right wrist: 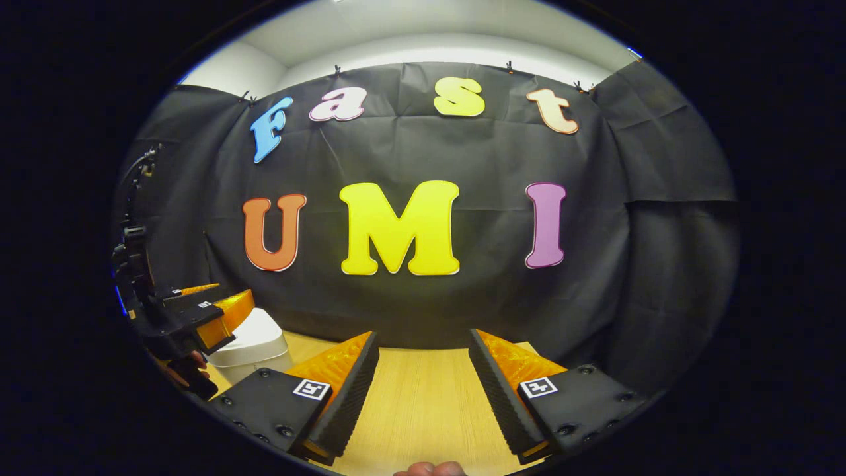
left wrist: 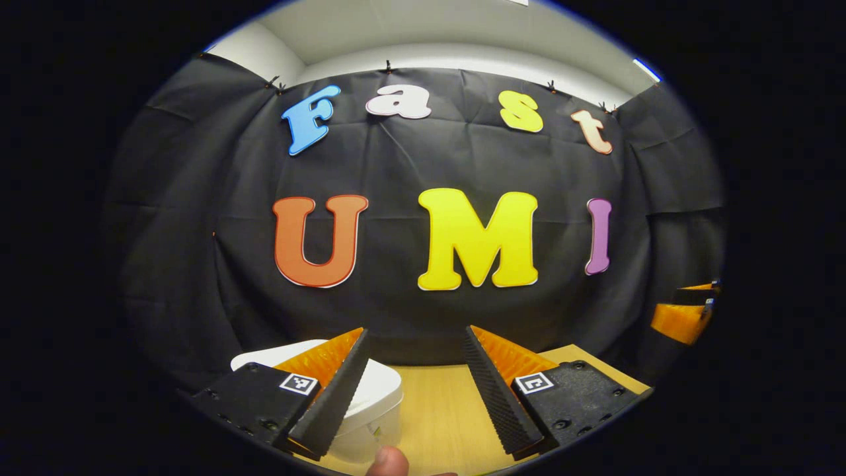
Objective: Press the lid of the desktop garbage bin to open it, pick up the crumpled paper on the desktop and throw it into the bin, then pick up the pop can on the desktop and drop it into the bin, and finally close the garbage bin lid.
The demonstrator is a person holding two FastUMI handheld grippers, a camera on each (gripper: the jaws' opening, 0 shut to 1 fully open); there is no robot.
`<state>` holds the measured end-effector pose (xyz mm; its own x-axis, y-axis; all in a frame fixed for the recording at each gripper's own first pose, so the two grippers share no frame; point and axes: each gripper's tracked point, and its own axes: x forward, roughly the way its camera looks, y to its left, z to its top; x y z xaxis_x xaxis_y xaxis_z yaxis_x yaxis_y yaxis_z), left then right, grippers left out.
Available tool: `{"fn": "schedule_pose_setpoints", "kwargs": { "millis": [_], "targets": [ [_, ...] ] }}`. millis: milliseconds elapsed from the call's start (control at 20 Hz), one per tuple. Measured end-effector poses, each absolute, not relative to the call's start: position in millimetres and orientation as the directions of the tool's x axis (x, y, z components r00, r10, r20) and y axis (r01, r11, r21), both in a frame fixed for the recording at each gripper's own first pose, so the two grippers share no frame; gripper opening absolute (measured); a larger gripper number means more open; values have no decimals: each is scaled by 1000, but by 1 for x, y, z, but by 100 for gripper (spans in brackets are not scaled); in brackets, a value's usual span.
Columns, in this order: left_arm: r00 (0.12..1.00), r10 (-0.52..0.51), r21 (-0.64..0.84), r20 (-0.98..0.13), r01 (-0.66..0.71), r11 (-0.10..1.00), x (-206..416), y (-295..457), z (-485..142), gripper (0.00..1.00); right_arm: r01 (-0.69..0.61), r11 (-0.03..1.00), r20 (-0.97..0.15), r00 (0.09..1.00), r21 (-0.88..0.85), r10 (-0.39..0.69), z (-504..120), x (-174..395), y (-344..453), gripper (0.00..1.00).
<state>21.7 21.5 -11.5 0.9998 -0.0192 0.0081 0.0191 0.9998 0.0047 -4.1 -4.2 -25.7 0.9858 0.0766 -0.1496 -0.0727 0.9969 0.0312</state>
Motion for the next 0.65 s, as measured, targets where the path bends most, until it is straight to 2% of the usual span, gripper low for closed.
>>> {"fn": "schedule_pose_setpoints", "kwargs": {
  "millis": [300, 650],
  "targets": [
    [995, -91, 23, 39, 90, 996, -1, -2, -3, 92, -50, 999, -85, 995, 6, 50, -12, -5, 3, 88],
    [997, -52, 41, 59, 50, 998, -9, 2, 0, 93, -28, 1000, -56, 998, 11, 28, -11, -6, 6, 88]
  ]
}}
